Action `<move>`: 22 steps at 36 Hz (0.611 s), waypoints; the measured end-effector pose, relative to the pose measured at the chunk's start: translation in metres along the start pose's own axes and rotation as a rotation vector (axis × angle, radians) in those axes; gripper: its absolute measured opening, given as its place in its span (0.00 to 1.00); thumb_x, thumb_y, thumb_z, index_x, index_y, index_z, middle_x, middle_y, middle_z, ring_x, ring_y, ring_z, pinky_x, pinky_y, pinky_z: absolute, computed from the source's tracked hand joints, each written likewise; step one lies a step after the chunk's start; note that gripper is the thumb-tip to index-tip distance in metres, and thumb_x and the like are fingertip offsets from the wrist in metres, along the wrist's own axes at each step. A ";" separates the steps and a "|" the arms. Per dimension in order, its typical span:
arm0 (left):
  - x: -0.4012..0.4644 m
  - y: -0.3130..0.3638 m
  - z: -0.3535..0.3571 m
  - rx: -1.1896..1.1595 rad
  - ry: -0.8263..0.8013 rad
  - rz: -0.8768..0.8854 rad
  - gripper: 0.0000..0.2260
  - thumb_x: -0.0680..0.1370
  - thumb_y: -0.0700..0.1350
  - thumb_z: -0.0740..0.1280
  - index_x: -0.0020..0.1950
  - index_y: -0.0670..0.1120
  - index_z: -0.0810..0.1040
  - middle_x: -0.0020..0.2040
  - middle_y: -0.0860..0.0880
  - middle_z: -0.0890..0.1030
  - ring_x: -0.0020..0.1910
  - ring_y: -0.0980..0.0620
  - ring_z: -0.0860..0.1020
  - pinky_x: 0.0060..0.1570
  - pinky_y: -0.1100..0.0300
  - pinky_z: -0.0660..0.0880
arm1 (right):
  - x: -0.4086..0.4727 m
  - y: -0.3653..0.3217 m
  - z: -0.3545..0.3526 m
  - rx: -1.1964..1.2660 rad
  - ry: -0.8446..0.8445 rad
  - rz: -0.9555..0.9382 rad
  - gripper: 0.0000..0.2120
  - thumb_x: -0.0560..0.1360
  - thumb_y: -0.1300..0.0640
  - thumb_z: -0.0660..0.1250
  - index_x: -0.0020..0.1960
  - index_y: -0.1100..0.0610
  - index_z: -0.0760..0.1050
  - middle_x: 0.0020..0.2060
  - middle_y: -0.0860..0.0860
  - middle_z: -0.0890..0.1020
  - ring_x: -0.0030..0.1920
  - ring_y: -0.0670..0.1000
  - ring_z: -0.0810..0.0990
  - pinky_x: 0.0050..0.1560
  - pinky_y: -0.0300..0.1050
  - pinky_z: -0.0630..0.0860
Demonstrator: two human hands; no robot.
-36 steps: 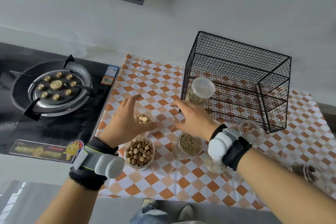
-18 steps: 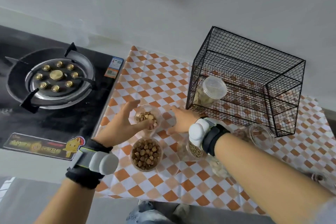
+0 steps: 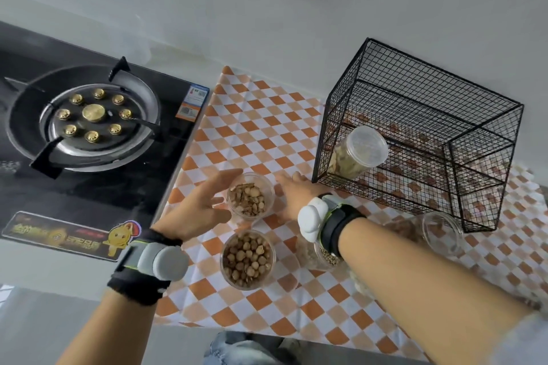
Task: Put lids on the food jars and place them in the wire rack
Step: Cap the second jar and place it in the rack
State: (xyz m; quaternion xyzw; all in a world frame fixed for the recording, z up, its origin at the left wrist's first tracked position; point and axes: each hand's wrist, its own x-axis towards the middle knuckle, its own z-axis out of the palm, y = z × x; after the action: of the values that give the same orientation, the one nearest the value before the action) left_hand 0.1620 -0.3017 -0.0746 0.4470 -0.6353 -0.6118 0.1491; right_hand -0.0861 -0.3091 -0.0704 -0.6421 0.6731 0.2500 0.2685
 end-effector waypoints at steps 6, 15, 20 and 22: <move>0.014 -0.010 0.004 0.159 -0.058 -0.002 0.46 0.69 0.40 0.79 0.79 0.60 0.58 0.74 0.57 0.69 0.73 0.55 0.69 0.74 0.49 0.68 | 0.001 0.002 0.002 0.031 0.059 0.010 0.36 0.74 0.48 0.72 0.75 0.48 0.57 0.64 0.57 0.68 0.63 0.64 0.76 0.52 0.57 0.77; 0.022 -0.017 0.009 0.198 -0.010 0.084 0.47 0.61 0.63 0.79 0.75 0.59 0.62 0.69 0.59 0.74 0.68 0.57 0.74 0.66 0.53 0.73 | -0.007 0.006 -0.007 0.147 0.028 -0.033 0.46 0.68 0.47 0.78 0.78 0.47 0.57 0.67 0.56 0.66 0.58 0.62 0.80 0.57 0.57 0.80; 0.024 -0.017 0.005 0.153 0.059 0.173 0.43 0.66 0.48 0.85 0.75 0.50 0.65 0.68 0.59 0.73 0.65 0.68 0.73 0.61 0.71 0.71 | -0.015 0.007 -0.016 0.158 0.064 -0.082 0.44 0.68 0.45 0.78 0.77 0.48 0.60 0.68 0.55 0.68 0.60 0.61 0.79 0.58 0.57 0.79; 0.022 -0.011 0.002 0.142 0.097 0.198 0.42 0.65 0.48 0.85 0.73 0.50 0.67 0.66 0.58 0.75 0.64 0.66 0.75 0.59 0.73 0.72 | -0.021 0.009 -0.020 0.166 0.092 -0.104 0.44 0.68 0.43 0.77 0.77 0.48 0.60 0.67 0.55 0.68 0.62 0.60 0.78 0.59 0.58 0.78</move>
State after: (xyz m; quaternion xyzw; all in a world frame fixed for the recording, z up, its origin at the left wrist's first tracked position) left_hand 0.1524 -0.3148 -0.0931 0.4208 -0.7101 -0.5251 0.2071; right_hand -0.0957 -0.3066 -0.0414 -0.6626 0.6688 0.1493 0.3022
